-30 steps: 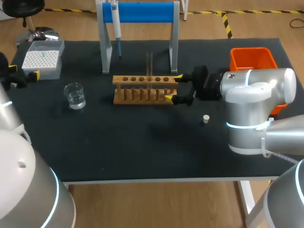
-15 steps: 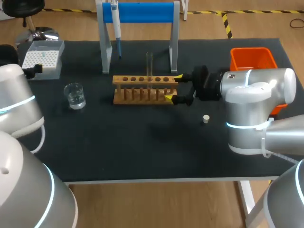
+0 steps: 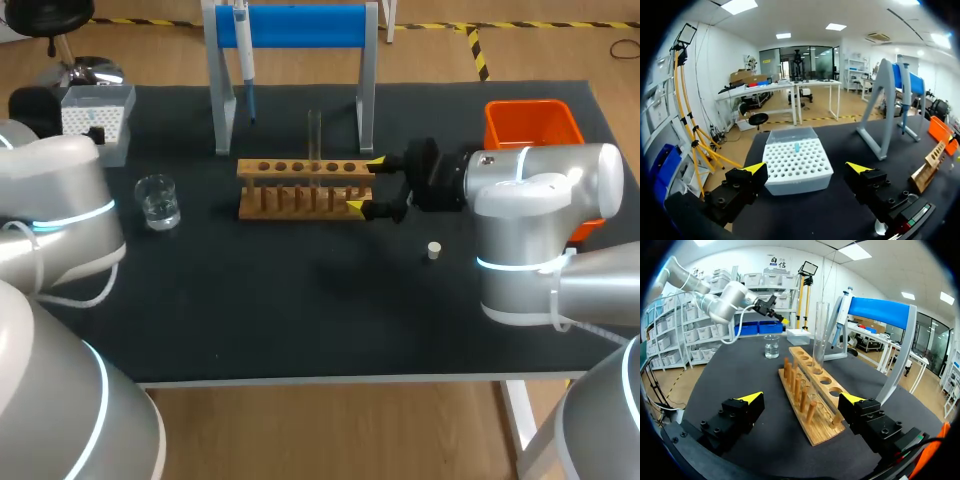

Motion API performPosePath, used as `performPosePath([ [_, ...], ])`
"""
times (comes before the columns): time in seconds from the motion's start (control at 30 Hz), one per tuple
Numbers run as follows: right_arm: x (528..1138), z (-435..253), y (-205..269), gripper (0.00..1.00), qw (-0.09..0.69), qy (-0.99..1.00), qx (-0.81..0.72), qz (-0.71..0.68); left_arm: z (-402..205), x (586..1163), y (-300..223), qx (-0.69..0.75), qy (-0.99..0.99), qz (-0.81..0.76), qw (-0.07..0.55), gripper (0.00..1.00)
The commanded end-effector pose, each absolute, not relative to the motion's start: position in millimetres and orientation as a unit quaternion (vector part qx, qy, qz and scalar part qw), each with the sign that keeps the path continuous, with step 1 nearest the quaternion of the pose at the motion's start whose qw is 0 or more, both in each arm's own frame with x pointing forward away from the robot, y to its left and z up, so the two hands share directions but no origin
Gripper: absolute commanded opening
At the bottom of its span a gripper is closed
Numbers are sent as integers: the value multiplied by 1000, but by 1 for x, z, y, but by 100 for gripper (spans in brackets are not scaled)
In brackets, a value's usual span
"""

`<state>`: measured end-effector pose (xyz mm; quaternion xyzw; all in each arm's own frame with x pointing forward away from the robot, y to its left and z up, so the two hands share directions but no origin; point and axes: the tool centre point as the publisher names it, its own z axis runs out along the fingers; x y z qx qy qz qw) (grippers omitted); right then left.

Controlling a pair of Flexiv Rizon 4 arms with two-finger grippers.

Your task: Invert the test tube, pick up the pipette, mount the tip to pipette, aspirate from beaker and dispense into the tube, eject the tip, return the pipette, and cap with the stopper.

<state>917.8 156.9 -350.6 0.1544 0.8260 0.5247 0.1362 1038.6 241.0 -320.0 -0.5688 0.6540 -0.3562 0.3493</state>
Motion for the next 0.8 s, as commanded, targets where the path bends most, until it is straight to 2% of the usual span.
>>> performPosePath([
  [0.03, 918, -350, 156, 100, 135, 827, 154, 524, -326, 1059, 240, -595, 629, -312, 391, 100],
  [0.5, 918, -350, 156, 100, 135, 827, 154, 524, -335, 1089, 246, -599, 631, -316, 377, 100],
  [0.53, 918, -350, 156, 100, 135, 827, 154, 524, -335, 1090, 246, -599, 633, -317, 376, 98],
  [0.57, 918, -350, 156, 100, 135, 827, 154, 524, -335, 1092, 246, -598, 633, -317, 375, 86],
  [0.6, 918, -350, 156, 100, 135, 827, 154, 524, -336, 1094, 246, -598, 635, -317, 373, 81],
  [0.7, 918, -350, 156, 100, 135, 827, 154, 524, -338, 1099, 246, -597, 638, -317, 369, 72],
  [0.8, 918, -350, 156, 100, 135, 827, 154, 524, -341, 1102, 247, -597, 641, -317, 364, 69],
])
